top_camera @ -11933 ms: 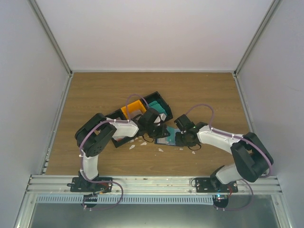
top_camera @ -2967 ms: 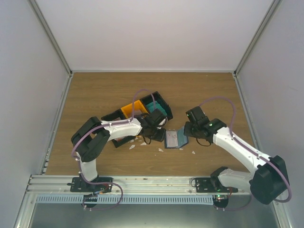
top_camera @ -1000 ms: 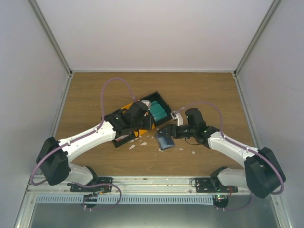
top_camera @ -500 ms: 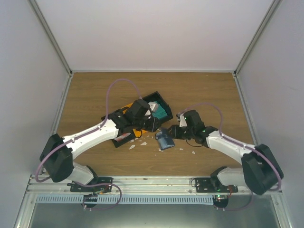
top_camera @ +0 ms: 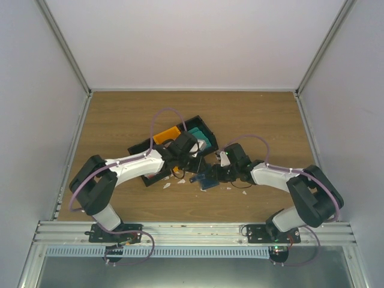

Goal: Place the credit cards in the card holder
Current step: Turn over the card holder at the center of the board.

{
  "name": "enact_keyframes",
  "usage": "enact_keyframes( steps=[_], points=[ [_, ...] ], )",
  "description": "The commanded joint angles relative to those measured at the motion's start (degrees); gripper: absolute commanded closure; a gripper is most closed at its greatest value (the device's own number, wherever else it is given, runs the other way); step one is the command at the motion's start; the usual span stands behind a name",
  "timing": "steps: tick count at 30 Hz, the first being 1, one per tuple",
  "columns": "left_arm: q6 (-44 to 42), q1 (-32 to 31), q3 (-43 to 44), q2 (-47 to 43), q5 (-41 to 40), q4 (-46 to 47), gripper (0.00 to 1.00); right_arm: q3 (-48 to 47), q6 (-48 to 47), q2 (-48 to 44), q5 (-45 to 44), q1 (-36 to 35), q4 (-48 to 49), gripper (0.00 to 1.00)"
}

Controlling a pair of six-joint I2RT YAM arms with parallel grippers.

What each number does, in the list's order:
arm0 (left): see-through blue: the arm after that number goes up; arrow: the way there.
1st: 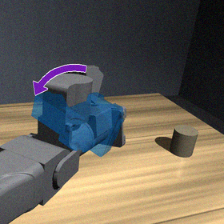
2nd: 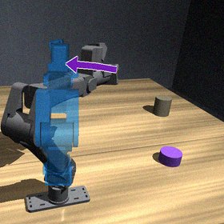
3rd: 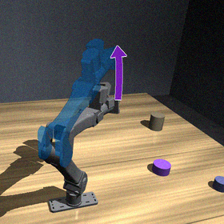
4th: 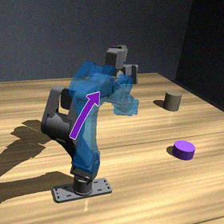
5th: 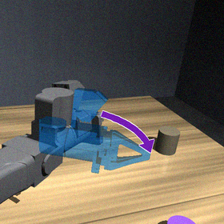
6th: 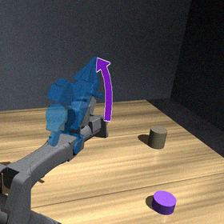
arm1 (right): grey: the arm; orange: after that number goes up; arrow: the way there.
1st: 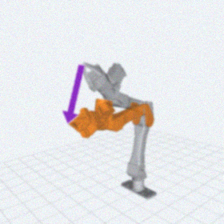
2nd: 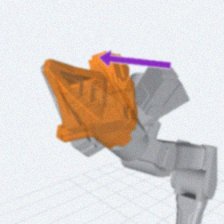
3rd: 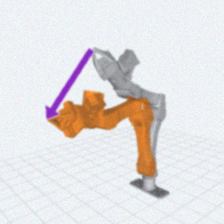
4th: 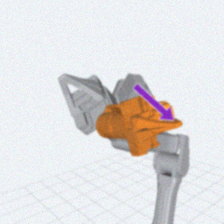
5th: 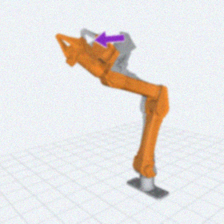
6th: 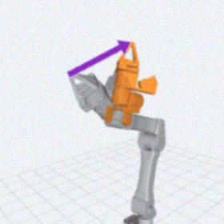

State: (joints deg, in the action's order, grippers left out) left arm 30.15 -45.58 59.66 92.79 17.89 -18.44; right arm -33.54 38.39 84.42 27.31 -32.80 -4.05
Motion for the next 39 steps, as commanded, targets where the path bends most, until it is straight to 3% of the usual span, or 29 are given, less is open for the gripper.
enact_keyframes(
  steps=[1,14,20,25,33,39],
  points=[
    [0.2,-0.9,-1.3,3.2,1.0,4.4,0.7,1.8,0.7,1.4,-3.6,-0.4,-2.9,0.77],
    [0.4,-3.3,-1.0,11.8,-8.6,0.0,0.83,1.8,1.8,-3.0,-5.6,-0.4,-3.8,0.78],
    [0.0,-4.6,-2.7,12.4,-13.5,-1.6,0.88,1.0,1.5,-9.2,-12.9,0.0,-7.2,0.52],
    [-0.2,-4.9,-4.1,12.5,-14.1,-0.9,0.9,0.3,-0.3,-7.3,-15.4,0.4,-9.6,0.47],
    [-0.3,-5.1,-5.2,12.7,-14.3,0.2,0.91,1.7,-1.7,-3.4,-6.1,0.5,-5.5,0.45],
    [0.3,-5.1,-6.9,12.9,-14.3,1.6,0.92,5.5,-0.7,-4.5,0.5,0.6,3.7,0.53]
  ],
)
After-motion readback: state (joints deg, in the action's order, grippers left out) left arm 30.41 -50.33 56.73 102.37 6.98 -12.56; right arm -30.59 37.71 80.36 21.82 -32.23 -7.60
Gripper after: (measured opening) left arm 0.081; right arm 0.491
